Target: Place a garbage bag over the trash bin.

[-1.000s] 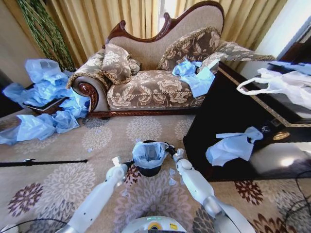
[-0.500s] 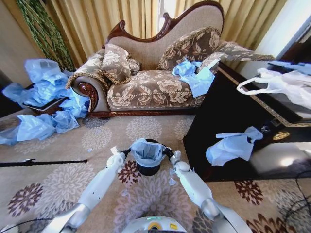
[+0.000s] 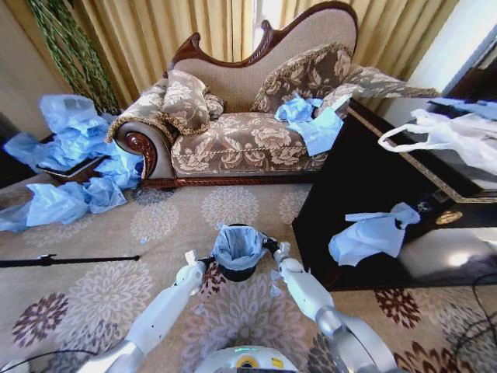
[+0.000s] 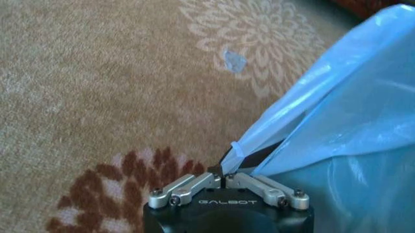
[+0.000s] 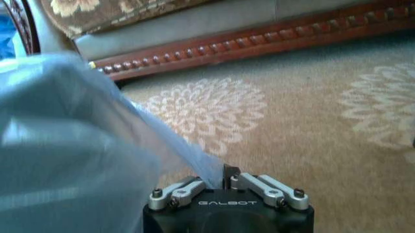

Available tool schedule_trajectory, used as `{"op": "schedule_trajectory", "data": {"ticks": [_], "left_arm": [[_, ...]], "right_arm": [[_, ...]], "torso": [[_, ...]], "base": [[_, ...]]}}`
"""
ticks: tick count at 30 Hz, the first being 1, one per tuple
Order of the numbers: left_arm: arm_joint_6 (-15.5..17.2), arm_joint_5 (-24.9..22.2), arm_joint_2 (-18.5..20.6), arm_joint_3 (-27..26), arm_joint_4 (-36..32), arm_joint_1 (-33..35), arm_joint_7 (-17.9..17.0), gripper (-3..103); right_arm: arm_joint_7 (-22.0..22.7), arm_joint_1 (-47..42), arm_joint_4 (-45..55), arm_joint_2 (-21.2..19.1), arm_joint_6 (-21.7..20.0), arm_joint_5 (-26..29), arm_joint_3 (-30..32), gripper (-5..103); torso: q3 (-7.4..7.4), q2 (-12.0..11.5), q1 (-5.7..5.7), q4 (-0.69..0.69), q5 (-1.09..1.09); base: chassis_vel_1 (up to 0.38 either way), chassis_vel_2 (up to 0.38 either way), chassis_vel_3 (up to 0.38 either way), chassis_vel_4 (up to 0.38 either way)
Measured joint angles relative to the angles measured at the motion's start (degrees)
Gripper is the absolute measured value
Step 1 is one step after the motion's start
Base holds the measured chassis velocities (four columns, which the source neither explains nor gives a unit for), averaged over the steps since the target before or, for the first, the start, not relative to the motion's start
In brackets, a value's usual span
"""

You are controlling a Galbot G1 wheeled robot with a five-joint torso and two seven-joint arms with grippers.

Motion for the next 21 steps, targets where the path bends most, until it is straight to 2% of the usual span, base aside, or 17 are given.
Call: {"op": "schedule_trajectory", "data": {"ticks": [5, 6, 8, 9, 12, 14, 17, 18, 21], "left_arm": [[-0.9, 1.4, 0.5, -1.8, -2.7, 0.9, 0.2, 0], [-1.1, 1.4, 0.9, -2.3, -4.0, 1.1, 0.1, 0], [-1.6, 1.0, 2.1, -3.0, -6.8, 1.3, -0.1, 0], [-1.6, 1.0, 2.1, -3.0, -6.8, 1.3, -0.1, 0], [-1.7, -0.4, 4.0, -3.5, -10.4, 1.4, -0.5, 0], [-1.7, -0.4, 4.4, -3.5, -11.0, 1.4, -0.5, 0], [-1.7, -0.7, 5.5, -3.6, -12.3, 1.7, -0.6, 0], [-1.7, -0.7, 5.5, -3.6, -12.3, 1.7, -0.6, 0], [-1.8, -0.7, 5.7, -3.7, -12.5, 2.0, -0.6, 0]], "right_arm": [[0.5, -2.4, 7.2, -1.5, -0.5, -0.4, -0.1, 0], [0.4, -3.0, 9.1, -2.1, -0.7, -0.9, -0.1, -3], [0.2, -4.4, 13.7, -3.5, -1.6, -2.2, 0.0, 8], [0.2, -4.4, 13.7, -3.5, -1.6, -2.2, 0.0, 8], [0.1, -7.1, 19.2, -5.4, -1.5, -3.9, 0.9, 23], [0.1, -7.9, 20.7, -6.2, -1.4, -4.8, 1.1, 23], [-0.1, -10.4, 23.9, -9.0, -0.8, -8.1, 1.7, 39], [-0.1, -10.4, 23.9, -9.0, -0.8, -8.1, 1.7, 39], [-0.4, -12.9, 26.8, -11.5, 0.0, -9.6, 2.6, 56]], "torso": [[0.01, 0.0, 0.0, 0.0, -0.01], [0.0, 0.0, 0.0, 0.0, -0.01], [0.01, 0.0, 0.0, 0.0, 0.0], [0.01, 0.0, 0.0, 0.0, 0.0], [0.0, 0.0, 0.0, 0.0, 0.01], [0.01, 0.0, 0.0, 0.0, 0.0], [0.0, 0.0, 0.0, -0.02, 0.0], [0.0, 0.0, 0.0, -0.02, 0.0], [0.01, 0.0, 0.0, 0.0, 0.0]], "base": [[0.0, 0.0, 0.0, 0.0], [0.0, 0.0, 0.0, 0.0], [0.0, 0.0, 0.0, 0.0], [0.0, 0.0, 0.0, 0.0], [0.0, 0.0, 0.0, 0.0], [0.0, 0.0, 0.0, 0.0], [0.0, 0.0, 0.0, 0.0], [0.0, 0.0, 0.0, 0.0], [0.0, 0.0, 0.0, 0.0]]}}
